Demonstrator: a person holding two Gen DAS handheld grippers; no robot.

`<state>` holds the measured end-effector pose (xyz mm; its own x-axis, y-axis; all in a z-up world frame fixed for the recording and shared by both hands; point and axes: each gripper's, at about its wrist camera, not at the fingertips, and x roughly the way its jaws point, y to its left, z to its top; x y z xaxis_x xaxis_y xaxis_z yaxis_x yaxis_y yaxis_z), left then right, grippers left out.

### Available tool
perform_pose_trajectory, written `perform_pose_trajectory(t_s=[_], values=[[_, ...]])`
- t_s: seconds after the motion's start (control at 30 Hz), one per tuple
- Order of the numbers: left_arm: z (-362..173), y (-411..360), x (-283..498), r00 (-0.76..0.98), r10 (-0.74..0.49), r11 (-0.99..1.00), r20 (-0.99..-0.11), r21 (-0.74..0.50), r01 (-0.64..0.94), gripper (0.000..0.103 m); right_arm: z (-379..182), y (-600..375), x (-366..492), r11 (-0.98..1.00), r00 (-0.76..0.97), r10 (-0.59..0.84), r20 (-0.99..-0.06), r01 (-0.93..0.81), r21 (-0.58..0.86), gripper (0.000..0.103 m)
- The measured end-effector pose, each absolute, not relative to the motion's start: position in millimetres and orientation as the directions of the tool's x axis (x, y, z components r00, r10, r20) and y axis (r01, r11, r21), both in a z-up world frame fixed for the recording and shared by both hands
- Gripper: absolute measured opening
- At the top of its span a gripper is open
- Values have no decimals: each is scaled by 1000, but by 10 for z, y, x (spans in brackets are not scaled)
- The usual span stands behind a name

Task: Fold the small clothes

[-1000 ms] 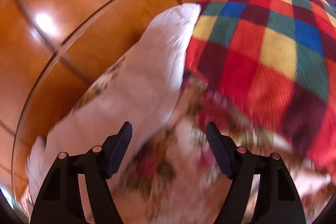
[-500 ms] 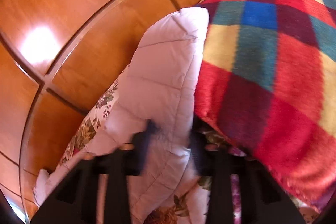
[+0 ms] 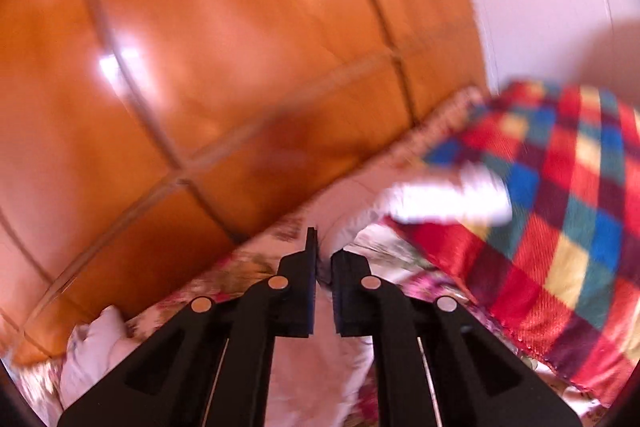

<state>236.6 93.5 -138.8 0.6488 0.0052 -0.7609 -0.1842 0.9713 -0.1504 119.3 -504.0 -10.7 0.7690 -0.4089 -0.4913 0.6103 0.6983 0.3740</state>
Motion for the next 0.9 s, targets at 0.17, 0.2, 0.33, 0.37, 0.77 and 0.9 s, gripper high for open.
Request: perform_pose_trajectory(t_s=[0.17, 0.2, 0.33, 0.37, 0.77, 0.9], values=[[-1383, 950, 2361, 650, -3, 970, -760, -160, -183, 100, 323, -4240, 1406, 823, 801, -401, -445, 528, 208, 6], [-1382, 953, 2366, 650, -4, 970, -760, -162, -183, 100, 364, -4116, 1408, 839, 805, -398, -439, 514, 182, 6], [-1384, 961, 2359, 652, -10, 968, -758, -170, -183, 100, 438, -3443, 1622, 898, 824, -373, -426, 436, 56, 6], [-1384, 961, 2360, 653, -10, 968, -758, -170, -183, 100, 444, -3279, 1659, 909, 831, -362, -422, 414, 35, 6], [-1385, 962, 2358, 654, -12, 968, -757, -173, -182, 100, -480, -1401, 2237, 998, 723, 50, -689, -4, 69, 15], [-1381, 961, 2361, 653, -13, 968, -757, -174, -182, 100, -812, -1182, 2246, 967, 621, 228, -750, -56, 248, 43]])
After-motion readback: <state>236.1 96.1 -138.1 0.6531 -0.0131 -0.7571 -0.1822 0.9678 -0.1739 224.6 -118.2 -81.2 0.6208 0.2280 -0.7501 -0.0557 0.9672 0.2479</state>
